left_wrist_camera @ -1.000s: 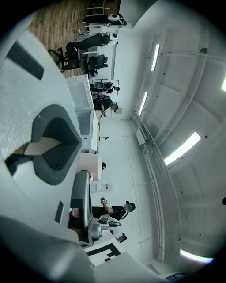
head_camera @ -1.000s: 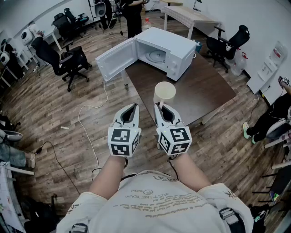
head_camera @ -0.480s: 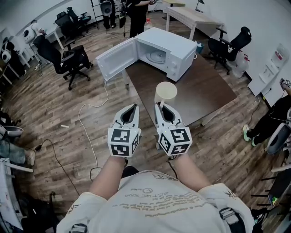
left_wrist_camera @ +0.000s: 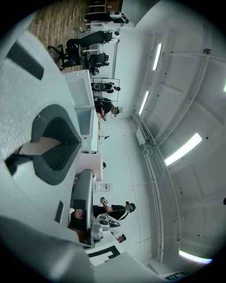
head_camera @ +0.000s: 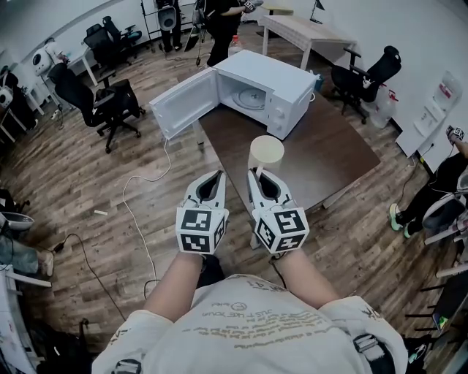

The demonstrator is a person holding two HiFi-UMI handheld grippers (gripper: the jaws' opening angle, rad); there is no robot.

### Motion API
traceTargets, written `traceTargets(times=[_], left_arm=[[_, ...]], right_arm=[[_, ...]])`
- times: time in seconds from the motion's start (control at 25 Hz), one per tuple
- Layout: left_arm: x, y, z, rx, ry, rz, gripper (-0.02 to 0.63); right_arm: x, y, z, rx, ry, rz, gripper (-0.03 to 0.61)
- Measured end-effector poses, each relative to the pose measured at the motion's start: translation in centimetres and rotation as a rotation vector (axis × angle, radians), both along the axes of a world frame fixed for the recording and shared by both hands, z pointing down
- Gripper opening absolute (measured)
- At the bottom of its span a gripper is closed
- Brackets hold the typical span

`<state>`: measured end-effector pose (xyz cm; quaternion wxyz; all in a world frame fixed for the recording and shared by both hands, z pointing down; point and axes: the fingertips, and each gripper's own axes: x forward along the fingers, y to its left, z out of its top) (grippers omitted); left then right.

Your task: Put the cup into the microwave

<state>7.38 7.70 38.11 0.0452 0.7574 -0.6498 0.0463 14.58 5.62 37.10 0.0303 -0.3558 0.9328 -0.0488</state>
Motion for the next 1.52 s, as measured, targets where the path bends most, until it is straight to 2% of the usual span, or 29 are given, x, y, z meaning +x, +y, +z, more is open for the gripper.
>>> traceTargets(times=[0.28,0.92,1.24,1.52], left_arm=[[-3.7,-5.0,0.6,0.002,0.011,0.038,0.014],[-15.4,-17.5,0.2,-0.019,0.019,0.161,0.014],[-18.8,-20.9,1.1,-0.033,0.03,0.239,0.014],[-20.0,-22.6,2.3,-0.051,0.037,0.3,0.014]], right_arm=[[-4.2,-4.2,0.3,0.004,-0.012,-0.01,0.043],[-15.5,-15.6,0.5,-0.01,0.007,0.105,0.042],[-18.7,-18.8,1.4,-0.02,0.023,0.19,0.041],[-20.1,-20.6,2.7,-0.037,0.043,0.243,0.041]])
